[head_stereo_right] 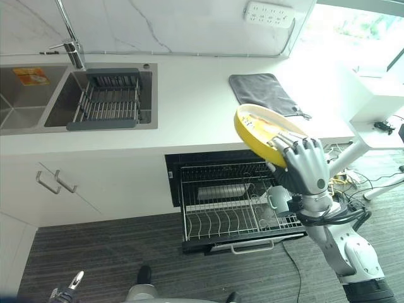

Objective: Place the dishes in the dishwasher.

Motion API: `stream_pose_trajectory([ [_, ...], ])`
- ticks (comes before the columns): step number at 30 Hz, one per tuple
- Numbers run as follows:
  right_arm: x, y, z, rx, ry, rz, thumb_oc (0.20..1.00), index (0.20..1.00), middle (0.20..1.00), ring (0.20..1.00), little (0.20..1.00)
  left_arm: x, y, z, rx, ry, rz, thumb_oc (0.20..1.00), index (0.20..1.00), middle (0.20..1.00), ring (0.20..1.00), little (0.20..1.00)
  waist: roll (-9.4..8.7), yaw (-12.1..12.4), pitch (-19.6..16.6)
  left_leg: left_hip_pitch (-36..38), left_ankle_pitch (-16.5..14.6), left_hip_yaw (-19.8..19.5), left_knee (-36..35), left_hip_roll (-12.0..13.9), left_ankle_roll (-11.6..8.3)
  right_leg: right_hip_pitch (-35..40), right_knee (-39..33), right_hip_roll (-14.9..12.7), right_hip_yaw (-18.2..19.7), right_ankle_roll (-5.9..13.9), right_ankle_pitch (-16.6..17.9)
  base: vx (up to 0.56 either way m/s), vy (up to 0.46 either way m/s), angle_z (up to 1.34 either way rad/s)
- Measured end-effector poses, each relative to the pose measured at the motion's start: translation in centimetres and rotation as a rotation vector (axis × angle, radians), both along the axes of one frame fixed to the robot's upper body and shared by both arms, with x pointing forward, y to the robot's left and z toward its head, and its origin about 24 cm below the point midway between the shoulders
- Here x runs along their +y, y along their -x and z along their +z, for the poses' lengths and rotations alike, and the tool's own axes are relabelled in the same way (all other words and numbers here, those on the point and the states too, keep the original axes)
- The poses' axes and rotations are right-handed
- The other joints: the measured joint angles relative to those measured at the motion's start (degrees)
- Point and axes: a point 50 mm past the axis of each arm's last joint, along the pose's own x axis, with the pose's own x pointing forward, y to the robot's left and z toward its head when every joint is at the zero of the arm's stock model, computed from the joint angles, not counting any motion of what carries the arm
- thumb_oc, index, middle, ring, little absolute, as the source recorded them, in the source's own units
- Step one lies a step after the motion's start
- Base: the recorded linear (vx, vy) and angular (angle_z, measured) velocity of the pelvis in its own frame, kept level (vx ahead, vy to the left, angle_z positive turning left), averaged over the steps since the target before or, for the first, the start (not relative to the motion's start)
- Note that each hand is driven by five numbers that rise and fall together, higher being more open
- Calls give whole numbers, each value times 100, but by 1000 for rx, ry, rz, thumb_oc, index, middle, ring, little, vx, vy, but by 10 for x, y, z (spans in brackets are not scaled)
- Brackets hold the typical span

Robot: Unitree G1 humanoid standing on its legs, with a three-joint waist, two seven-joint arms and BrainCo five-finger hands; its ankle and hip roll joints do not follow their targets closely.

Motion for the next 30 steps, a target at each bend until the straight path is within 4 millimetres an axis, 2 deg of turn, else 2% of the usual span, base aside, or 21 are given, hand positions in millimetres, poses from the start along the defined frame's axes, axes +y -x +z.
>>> stream_pose_trajectory([
  [2, -3, 0, -8, 41, 12, 3, 200, 200, 200, 200, 200, 1, -2, 2, -6, -9, -3, 1000, 1000, 1000, 1000, 1000, 15, -1, -19, -1, 0, 0, 0, -1, 1, 1, 0, 2, 1, -6, 9, 0, 0, 0],
  [7, 5, 3, -38, 179, 76, 78, 200, 200, 200, 200, 200, 1, -8, 2, -14, -13, -16, 1000, 1000, 1000, 1000, 1000, 66, 24, -59, 36, -3, -35, 1, -28, 4, 77, 0, -6, -22, 25, -28, 73, 46, 5],
  [9, -4, 2, -48, 211, 71, 40, 200, 200, 200, 200, 200, 2, -10, 3, -15, -18, -19, 1000, 1000, 1000, 1000, 1000, 68, 26, -51, 19, -36, -167, 88, -105, 47, 102, 164, -58, -11, 64, -208, 1, 53, 34],
  [10, -13, 1, -59, 252, 74, -8, 200, 200, 200, 200, 200, 3, -13, 4, -18, -25, -28, 1000, 1000, 1000, 1000, 1000, 78, 9, -7, -199, -275, -344, 616, -153, 42, -91, 785, -161, 127, 69, -519, -42, 3, 41],
  [11, -16, 1, -63, 269, 89, -21, 200, 200, 200, 200, 200, 6, -15, 5, -17, -37, -39, 1000, 1000, 1000, 1000, 1000, 97, 10, 43, -419, -537, -453, 1119, -156, 39, -275, 1254, -220, 315, 57, -809, -59, 6, 39],
  [13, -17, -1, -54, 223, 117, -2, 200, 200, 200, 200, 200, 13, -11, 6, 11, -60, -38, 1000, 1000, 1000, 1000, 1000, 213, 17, 285, -813, -1044, -538, 2105, -87, 50, -561, 2016, -309, 471, -6, -1247, -118, 31, -2],
  [14, -14, -1, -48, 186, 119, 16, 200, 200, 200, 200, 200, 13, -12, 6, 12, -59, -33, 1000, 1000, 1000, 1000, 1000, 264, -10, 390, -985, -1195, -529, 2384, -71, 89, -781, 2307, -355, 558, -19, -1358, -139, 37, -26],
  [15, -13, -2, -39, 147, 129, 37, 200, 200, 200, 200, 200, 13, -11, 6, 13, -59, -31, 1000, 1000, 1000, 1000, 1000, 298, -36, 536, -1151, -1260, -496, 2642, -70, 76, -1017, 2622, -423, 663, -33, -1456, -108, 32, -22],
  [17, -11, -5, -25, 101, 195, 71, 200, 200, 200, 200, 200, 11, -28, 10, -39, -65, -42, 1000, 1000, 1000, 1000, 1000, 339, -73, 939, -1430, -1412, -482, 3074, -103, 136, -1372, 3174, -551, 827, -47, -1615, -48, 47, -13],
  [18, -12, -5, -25, 101, 199, 71, 200, 200, 200, 200, 200, 10, -32, 12, -54, -66, -49, 1000, 1000, 1000, 1000, 1000, 343, -94, 1007, -1503, -1474, -504, 3211, -103, 145, -1425, 3317, -579, 841, -30, -1682, -11, 64, -6],
  [19, -11, -6, -23, 94, 200, 73, 200, 200, 200, 200, 200, 9, -34, 13, -64, -65, -57, 1000, 1000, 1000, 1000, 1000, 348, -114, 1079, -1594, -1664, -526, 3532, -91, 153, -1551, 3593, -642, 874, -35, -1817, 24, 71, -1],
  [22, -10, -6, -23, 99, 200, 84, 200, 200, 200, 200, 200, 4, -29, 9, -54, -43, -41, 1000, 1000, 1000, 1000, 1000, 413, -172, 1091, -1817, -2121, -503, 4282, -113, 195, -1717, 4150, -795, 1053, 43, -2084, 16, 59, -8],
  [23, -10, -6, -23, 101, 200, 86, 200, 200, 200, 200, 200, 4, -29, 9, -53, -43, -41, 1000, 1000, 1000, 1000, 1000, 416, -178, 1091, -1843, -2153, -498, 4334, -112, 210, -1738, 4191, -807, 1062, 41, -2107, -11, 37, -5],
  [24, -11, -10, -25, 131, 219, 84, 200, 200, 200, 200, 200, 5, -35, 13, -77, -46, -48, 1000, 1000, 1000, 1000, 1000, 423, -182, 1091, -2101, -2307, -460, 4722, -124, 263, -1997, 4544, -895, 1223, 46, -2204, -4, 23, -7],
  [30, -17, -25, -34, 209, 260, 53, 200, 200, 200, 200, 200, 2, -39, 12, -79, -29, -55, 1000, 1000, 1000, 1000, 1000, 407, -149, 1102, -2137, -2327, -509, 4814, -122, 244, -2105, 4841, -934, 1250, 32, -2366, 55, 10, 1],
])
